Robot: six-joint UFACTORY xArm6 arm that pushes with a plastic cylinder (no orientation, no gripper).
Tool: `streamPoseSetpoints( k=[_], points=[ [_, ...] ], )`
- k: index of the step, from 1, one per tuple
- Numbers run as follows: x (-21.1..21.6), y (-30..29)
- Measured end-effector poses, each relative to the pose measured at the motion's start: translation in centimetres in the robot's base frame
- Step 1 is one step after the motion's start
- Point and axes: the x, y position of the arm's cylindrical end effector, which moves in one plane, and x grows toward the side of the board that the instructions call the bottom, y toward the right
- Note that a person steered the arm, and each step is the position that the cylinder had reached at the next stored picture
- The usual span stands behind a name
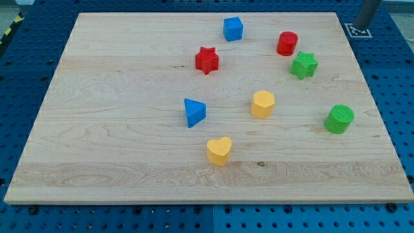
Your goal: Point at the green circle
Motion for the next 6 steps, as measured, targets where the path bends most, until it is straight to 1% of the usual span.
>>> streamPoseSetpoints(
  k=[1,2,3,4,5,6],
  points=[
    [4.1,0.3],
    [5.3,0.3],
    [5.3,0.3],
    [10.3,0.3],
    [14.5,-0.4],
    [18.5,-4.4]
  ],
)
